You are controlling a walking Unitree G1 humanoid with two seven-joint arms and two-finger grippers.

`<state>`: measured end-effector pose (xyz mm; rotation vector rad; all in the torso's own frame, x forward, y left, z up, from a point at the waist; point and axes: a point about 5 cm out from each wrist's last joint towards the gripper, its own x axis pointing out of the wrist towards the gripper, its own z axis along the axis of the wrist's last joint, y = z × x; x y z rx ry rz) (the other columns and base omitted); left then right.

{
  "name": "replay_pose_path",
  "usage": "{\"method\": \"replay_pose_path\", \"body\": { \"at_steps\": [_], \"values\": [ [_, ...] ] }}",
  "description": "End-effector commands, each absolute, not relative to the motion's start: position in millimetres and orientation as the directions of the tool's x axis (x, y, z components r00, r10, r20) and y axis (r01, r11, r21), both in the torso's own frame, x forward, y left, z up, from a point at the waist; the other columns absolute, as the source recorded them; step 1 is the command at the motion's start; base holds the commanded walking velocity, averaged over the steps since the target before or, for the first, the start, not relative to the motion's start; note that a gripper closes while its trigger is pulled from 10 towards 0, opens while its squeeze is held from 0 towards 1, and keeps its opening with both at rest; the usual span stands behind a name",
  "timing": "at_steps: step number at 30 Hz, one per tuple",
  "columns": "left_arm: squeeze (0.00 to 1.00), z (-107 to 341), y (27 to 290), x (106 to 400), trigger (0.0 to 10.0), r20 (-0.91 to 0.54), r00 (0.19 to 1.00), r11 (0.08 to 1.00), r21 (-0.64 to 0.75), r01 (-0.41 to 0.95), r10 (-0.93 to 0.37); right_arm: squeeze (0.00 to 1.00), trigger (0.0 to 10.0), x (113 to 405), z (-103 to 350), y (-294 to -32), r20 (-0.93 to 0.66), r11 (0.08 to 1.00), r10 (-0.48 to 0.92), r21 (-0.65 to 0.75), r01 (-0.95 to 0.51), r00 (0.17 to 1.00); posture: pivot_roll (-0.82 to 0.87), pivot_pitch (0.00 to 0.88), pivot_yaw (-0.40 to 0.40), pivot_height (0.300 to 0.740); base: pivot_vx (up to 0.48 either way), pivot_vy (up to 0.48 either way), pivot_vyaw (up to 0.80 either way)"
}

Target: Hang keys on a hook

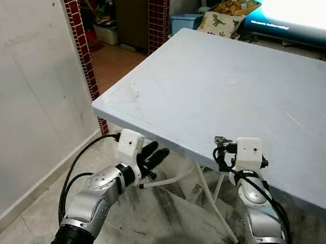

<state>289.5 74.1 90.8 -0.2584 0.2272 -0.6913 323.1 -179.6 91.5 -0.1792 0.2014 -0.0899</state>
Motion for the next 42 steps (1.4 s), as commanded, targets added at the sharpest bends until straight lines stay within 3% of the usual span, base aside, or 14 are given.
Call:
{"method": "replay_pose_path", "body": {
  "at_steps": [1, 7, 8, 9, 10, 12, 13, 14, 15, 42],
  "values": [
    [0.0, 97, 76, 292, 10.0, -0.108, 0.747, 0.738, -0.298, 0.605, -0.656, 0.0, 10.0, 329, 96, -178, -0.176, 0.983, -0.101, -0.17, 0.071, 0.979, -0.1, 0.0, 0.084, 0.74, 0.0, 0.0, 0.0],
    [0.0, 99, 78, 292, 10.0, -0.106, 0.746, 0.738, -0.289, 0.61, -0.657, 0.0, 10.0, 340, 96, -172, -0.213, 0.992, -0.049, -0.123, 0.023, 0.976, -0.09, 0.0, 0.083, 0.74, 0.0, 0.0, 0.0],
    [0.0, 99, 78, 291, 10.0, -0.107, 0.746, 0.738, -0.289, 0.609, -0.657, 0.0, 8.2, 341, 94, -170, -0.229, 0.993, -0.039, -0.121, 0.012, 0.973, -0.09, 0.0, 0.083, 0.74, 0.0, 0.0, 0.0],
    [0.0, 99, 78, 290, 10.0, -0.108, 0.746, 0.739, -0.288, 0.609, -0.657, 0.0, 8.2, 341, 92, -169, -0.239, 0.993, -0.032, -0.12, 0.003, 0.971, -0.09, 0.0, 0.084, 0.74, 0.0, 0.0, 0.0],
    [0.0, 99, 79, 289, 10.0, -0.112, 0.743, 0.737, -0.288, 0.612, -0.66, 0.0, 3.3, 343, 92, -167, -0.238, 0.995, -0.021, -0.103, -0.004, 0.971, -0.08, 0.0, 0.084, 0.74, 0.0, 0.0, 0.0],
    [0.0, 98, 80, 285, 10.0, -0.121, 0.736, 0.734, -0.283, 0.617, -0.666, 0.0, 1.8, 347, 91, -164, -0.24, 0.995, -0.017, -0.102, -0.008, 0.971, -0.07, 0.0, 0.086, 0.74, 0.0, 0.0, 0.0],
    [0.0, 98, 80, 285, 10.0, -0.121, 0.736, 0.734, -0.283, 0.617, -0.666, 0.0, 1.8, 347, 91, -164, -0.24, 0.995, -0.017, -0.102, -0.008, 0.971, -0.07, 0.0, 0.086, 0.74, 0.0, 0.0, 0.0],
    [0.0, 98, 81, 284, 10.0, -0.123, 0.734, 0.732, -0.284, 0.619, -0.668, 0.0, 0.3, 348, 90, -164, -0.245, 0.995, -0.021, -0.099, -0.004, 0.969, -0.06, 0.001, 0.089, 0.74, 0.0, 0.0, 0.0],
    [0.0, 99, 82, 283, 10.0, -0.123, 0.728, 0.726, -0.286, 0.625, -0.675, 0.0, 0.0, 350, 90, -163, -0.25, 0.996, -0.022, -0.092, -0.001, 0.968, -0.06, 0.001, 0.092, 0.74, 0.0, 0.0, 0.0],
    [0.0, 105, 88, 282, 10.0, -0.146, 0.706, 0.715, -0.259, 0.649, -0.694, 0.0, 0.0, 352, 82, -152, -0.294, 0.998, -0.036, -0.059, 0.02, 0.955, -0.05, 0.0, 0.099, 0.74, 0.0, 0.0, 0.0]
  ]
}}
